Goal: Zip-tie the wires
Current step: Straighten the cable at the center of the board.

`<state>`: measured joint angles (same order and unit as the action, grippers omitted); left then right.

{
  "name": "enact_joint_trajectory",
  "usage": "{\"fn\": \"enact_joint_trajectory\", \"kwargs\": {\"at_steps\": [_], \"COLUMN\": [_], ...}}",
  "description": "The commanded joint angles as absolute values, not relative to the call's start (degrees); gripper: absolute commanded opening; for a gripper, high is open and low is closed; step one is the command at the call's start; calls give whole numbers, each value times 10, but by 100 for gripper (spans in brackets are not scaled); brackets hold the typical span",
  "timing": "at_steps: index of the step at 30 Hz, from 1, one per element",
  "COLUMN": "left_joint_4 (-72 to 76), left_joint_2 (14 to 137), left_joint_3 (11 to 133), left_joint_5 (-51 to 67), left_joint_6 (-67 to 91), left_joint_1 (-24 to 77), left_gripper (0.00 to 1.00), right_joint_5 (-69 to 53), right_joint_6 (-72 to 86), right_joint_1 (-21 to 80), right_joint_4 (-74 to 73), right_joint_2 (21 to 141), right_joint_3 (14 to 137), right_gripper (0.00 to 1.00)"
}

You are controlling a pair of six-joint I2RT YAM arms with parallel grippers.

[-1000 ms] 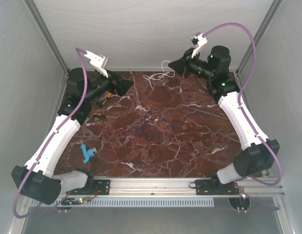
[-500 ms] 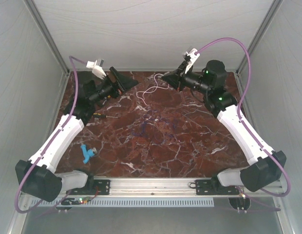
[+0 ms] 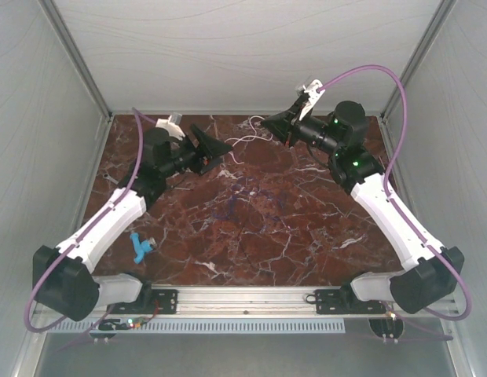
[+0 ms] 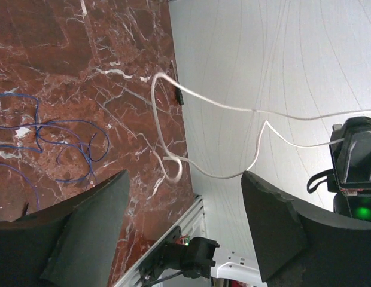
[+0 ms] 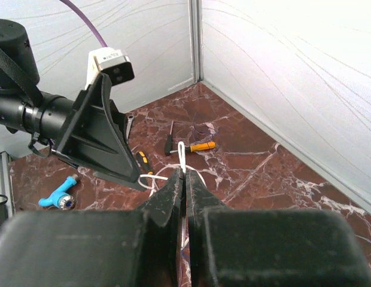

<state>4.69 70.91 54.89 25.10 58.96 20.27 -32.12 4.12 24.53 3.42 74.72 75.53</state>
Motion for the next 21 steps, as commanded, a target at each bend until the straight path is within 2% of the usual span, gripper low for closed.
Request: {"fn": "enact_joint_trajectory", "kwargs": {"at_steps": [1,5,10,11,15,21], "left_joint_4": [90,104,130,133,150,127], "left_joint_2": [733,751,765,767,776,774], "left_joint_3": [576,574,569,569,564,569], "left_joint_5": [242,237,235,237,243,239], "left_joint_6": [608,612,613,612,613,581], "left_joint_1": [212,215,218,219,222,224], "left_gripper": [74,65,46,39,0,0], "right_joint_5": [-310,-308,-308,-308,-304,-273], "right_joint_6": [32,30,31,31,29,19], "right_joint_1": [250,251,252,252,252,252], "right_joint_4": [76,74,75,75,76,65], "right_joint_2": [722,719,708,706,701,688], "right_joint_3": [748,745,737,736,730,716], "right_gripper": [0,0,0,0,0,0]}}
